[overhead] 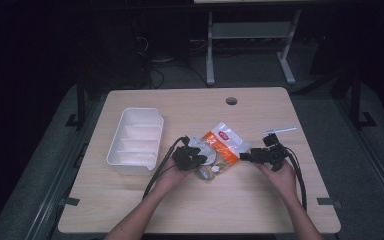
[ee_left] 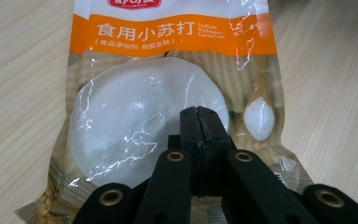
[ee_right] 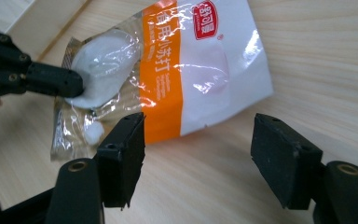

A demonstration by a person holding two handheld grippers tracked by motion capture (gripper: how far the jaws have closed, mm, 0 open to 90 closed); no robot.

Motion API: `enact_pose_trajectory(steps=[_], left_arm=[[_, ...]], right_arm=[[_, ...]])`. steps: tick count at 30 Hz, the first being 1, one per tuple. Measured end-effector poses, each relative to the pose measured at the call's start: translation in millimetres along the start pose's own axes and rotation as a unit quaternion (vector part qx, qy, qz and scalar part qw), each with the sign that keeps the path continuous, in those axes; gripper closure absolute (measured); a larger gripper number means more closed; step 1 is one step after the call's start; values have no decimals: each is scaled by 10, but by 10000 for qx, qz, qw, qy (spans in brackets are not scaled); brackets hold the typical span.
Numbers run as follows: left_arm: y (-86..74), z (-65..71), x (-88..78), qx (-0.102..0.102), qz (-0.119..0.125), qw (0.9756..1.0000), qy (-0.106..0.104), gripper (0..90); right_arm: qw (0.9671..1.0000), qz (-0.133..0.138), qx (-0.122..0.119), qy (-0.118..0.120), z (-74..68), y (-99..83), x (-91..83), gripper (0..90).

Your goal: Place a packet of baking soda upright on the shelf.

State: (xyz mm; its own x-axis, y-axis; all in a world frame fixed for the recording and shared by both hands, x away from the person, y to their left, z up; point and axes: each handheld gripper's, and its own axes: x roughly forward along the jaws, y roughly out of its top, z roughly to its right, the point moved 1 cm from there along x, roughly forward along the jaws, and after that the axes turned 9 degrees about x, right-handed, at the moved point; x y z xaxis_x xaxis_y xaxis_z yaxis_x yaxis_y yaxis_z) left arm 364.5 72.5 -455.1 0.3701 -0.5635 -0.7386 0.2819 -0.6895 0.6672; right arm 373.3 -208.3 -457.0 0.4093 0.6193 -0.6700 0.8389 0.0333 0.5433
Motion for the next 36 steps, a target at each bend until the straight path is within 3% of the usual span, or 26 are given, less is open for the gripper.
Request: enact_pose_trajectory(steps=[3, 11, 15, 18, 23, 24, 25, 27, 30, 35, 36], left_arm=[[-3, 1, -1, -6, 4, 10000, 4, 900], [-19, -2, 0, -28, 79, 10000, -4, 900], [-27, -5, -1, -52, 92, 9999, -13, 899], [-32, -6, -1, -56, 110, 9999, -20, 899], [-37, -16, -1, -55, 146, 9999, -51, 891], [-38, -20, -3, -49, 143, 9999, -72, 891], [-35, -22, -19, -21, 125, 9999, -44, 841], [-32, -17, -47, -40, 112, 9999, -28, 768], [-34, -6, -76, -114, 168, 9998, -74, 675], [-28, 19, -100, -257, 403, 9987, -159, 399], [-29, 22, -106, -335, 491, 9979, -237, 399]], right_arm=[[9999, -75, 135, -68, -8, 28, 98, 376], [9991, -1, 349, 230, -13, 43, 234, 474], [9981, 20, 430, 437, -50, 60, 327, 566], [9982, -31, 443, 401, -73, 50, 417, 604], [9966, 153, 608, 529, -61, 71, 475, 781], [9966, 153, 608, 529, -61, 71, 475, 781], [9962, 154, 582, 628, -57, 77, 462, 846], [9967, 191, 423, 670, -80, 89, 427, 888], [9975, 191, 129, 661, -147, 115, 362, 897], [9976, 212, -438, 501, -346, 195, 256, 899], [9976, 212, -438, 501, -346, 195, 256, 899]])
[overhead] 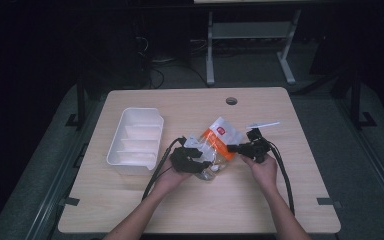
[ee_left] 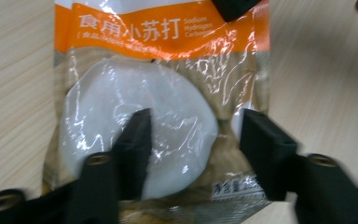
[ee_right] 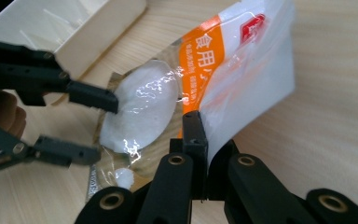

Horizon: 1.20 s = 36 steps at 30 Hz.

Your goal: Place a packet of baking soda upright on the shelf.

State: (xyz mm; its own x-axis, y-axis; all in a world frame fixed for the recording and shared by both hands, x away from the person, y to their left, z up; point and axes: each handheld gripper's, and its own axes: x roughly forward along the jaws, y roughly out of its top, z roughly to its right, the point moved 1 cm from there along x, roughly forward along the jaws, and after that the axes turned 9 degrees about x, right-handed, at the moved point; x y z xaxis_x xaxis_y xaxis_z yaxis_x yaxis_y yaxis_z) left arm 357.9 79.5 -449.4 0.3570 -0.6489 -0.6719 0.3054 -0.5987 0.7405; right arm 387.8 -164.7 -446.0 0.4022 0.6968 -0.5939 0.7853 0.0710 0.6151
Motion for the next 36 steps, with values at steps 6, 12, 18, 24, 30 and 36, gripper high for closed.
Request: enact_pose_trajectory(steps=[6, 12, 18, 24, 30, 36], left_arm=[[-7, -21, -64, -246, 296, 9991, -147, 217], [-8, -108, -217, -524, 722, 9960, 47, 213], [-25, -134, -278, -571, 987, 9933, 172, 193], [-44, -152, -273, -581, 1114, 9921, 40, 191], [-39, -139, -307, -469, 1364, 9890, -318, 228], [-43, -96, -317, -277, 1364, 9878, -698, 556]], right_arm=[[9986, 106, -514, 0, -203, 90, -172, 899], [9921, 163, -1238, 127, -463, 197, -394, 900], [9801, 140, -1963, 253, -700, 199, -522, 900], [9701, 143, -2393, 376, -834, 162, -618, 900], [9630, 65, -2636, 567, -859, 156, -747, 900], [9619, 73, -2620, 783, -783, 107, -792, 900]])
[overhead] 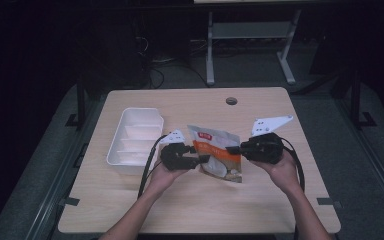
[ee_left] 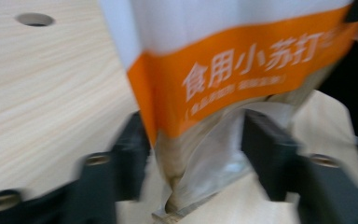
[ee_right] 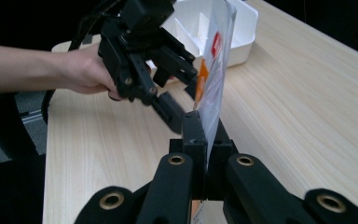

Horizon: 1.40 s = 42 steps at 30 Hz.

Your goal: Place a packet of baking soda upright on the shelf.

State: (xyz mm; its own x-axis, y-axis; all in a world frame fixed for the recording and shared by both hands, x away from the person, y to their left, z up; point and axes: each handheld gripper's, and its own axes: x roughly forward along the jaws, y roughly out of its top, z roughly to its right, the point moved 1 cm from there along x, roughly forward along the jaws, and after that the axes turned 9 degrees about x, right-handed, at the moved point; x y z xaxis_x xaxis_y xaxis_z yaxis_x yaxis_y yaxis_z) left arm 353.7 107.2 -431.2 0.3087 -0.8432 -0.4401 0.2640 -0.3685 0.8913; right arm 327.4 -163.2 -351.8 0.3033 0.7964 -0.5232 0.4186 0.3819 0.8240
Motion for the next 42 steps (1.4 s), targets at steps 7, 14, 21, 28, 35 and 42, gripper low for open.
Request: enact_pose_trajectory(steps=[7, 14, 21, 28, 35, 42], left_arm=[[-6, 25, -35, 101, -1, 9999, -97, 846], [33, 78, -6, 242, -147, 9996, -43, 868], [41, 83, -6, 252, -185, 9995, -28, 868], [46, 99, -1, 283, -199, 9994, -27, 866], [49, 122, -30, 399, -274, 9988, 98, 800], [-30, 160, -86, 482, -460, 9976, 174, 708]], right_arm=[[9992, 189, 350, -84, 144, -161, -44, 896], [9980, 285, 494, -269, 229, -291, -69, 849], [9975, 176, 645, -228, 272, -423, 30, 774], [9974, -42, 685, -215, 270, -460, 180, 806], [9975, -63, 676, -178, 223, -443, 206, 898], [9971, 10, 740, -152, 207, -415, 137, 900]])
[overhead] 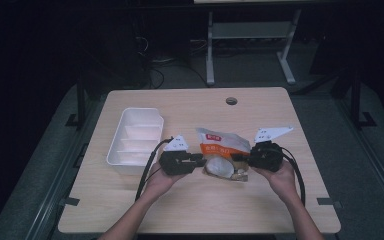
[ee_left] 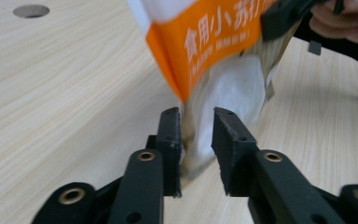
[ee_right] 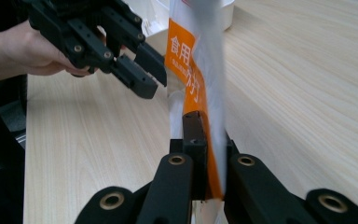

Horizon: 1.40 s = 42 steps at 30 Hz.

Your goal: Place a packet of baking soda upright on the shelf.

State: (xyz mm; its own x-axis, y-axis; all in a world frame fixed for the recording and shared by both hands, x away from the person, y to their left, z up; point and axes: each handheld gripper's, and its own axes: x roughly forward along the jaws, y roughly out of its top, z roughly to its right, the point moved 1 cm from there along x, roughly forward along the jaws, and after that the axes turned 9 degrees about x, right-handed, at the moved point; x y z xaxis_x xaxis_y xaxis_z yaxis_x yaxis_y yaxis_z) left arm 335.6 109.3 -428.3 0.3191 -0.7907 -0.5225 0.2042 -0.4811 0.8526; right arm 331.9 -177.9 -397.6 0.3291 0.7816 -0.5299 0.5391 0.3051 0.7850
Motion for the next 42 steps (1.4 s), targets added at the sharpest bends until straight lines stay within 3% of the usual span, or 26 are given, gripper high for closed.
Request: enact_pose_trajectory(steps=[13, 20, 32, 42], left_arm=[[-179, 133, -145, 152, -155, 9998, -9, 619], [-271, 191, -221, 236, -236, 9994, -67, 566], [-405, 290, -365, 338, -286, 9989, -127, 446], [-466, 313, -440, 325, -324, 9989, -126, 352]], right_arm=[[9995, -76, -76, -281, -25, 190, -75, 900], [9995, -60, -68, -296, -18, 323, -57, 900], [9996, -134, -127, -232, -29, 646, 136, 899], [9997, -148, -146, -116, -4, 811, 320, 899]])
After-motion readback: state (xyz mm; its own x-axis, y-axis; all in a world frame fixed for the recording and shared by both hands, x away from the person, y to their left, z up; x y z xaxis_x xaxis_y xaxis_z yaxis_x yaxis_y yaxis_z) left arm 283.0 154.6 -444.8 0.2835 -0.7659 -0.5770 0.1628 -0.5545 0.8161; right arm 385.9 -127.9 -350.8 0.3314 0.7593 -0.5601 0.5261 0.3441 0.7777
